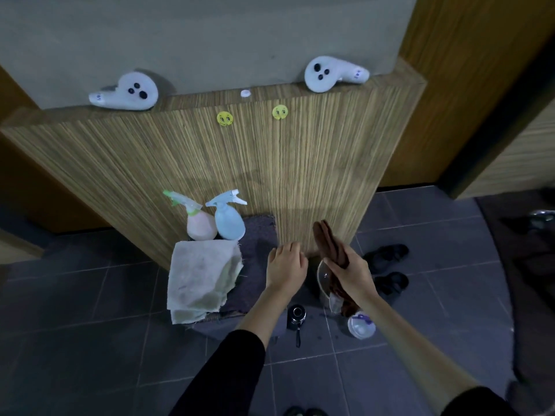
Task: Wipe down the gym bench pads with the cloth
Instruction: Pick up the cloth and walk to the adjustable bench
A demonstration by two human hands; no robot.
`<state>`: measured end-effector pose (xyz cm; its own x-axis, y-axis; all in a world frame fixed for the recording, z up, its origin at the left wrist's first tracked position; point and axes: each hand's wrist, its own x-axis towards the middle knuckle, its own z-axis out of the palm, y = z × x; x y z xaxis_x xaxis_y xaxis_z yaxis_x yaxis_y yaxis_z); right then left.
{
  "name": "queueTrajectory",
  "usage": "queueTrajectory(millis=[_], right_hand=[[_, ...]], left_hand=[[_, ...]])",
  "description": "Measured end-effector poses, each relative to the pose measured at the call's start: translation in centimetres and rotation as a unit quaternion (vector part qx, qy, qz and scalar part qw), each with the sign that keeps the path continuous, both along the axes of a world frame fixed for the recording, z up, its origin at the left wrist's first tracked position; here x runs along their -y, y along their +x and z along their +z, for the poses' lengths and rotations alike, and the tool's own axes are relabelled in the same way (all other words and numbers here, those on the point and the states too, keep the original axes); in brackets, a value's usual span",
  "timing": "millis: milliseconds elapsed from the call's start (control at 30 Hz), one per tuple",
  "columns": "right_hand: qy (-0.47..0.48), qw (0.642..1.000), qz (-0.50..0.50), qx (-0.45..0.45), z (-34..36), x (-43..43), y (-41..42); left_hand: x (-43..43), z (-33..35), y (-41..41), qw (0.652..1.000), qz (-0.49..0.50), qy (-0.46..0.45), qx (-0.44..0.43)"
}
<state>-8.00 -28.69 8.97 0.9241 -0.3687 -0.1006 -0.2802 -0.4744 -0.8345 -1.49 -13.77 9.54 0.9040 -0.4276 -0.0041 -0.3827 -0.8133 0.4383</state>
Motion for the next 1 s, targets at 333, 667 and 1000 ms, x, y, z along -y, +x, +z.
queueTrajectory(millis=[333, 667, 1000], right_hand=[[0.02, 0.997, -0.052, 0.054, 5.5, 3.7, -8.2], [-0.007, 0.984, -0.174, 0.042, 7.7, 8.1, -16.6], [-0.011, 0.956, -0.287, 0.055, 8.1, 15.8, -23.5]], left_hand=[[4.3, 5.5, -4.8, 0.989, -0.133, 0.004, 0.068], [11.2, 7.4, -9.1, 0.962, -0.255, 0.0, 0.102], [22.6, 8.7, -14.0, 0.923, -0.367, -0.009, 0.119]])
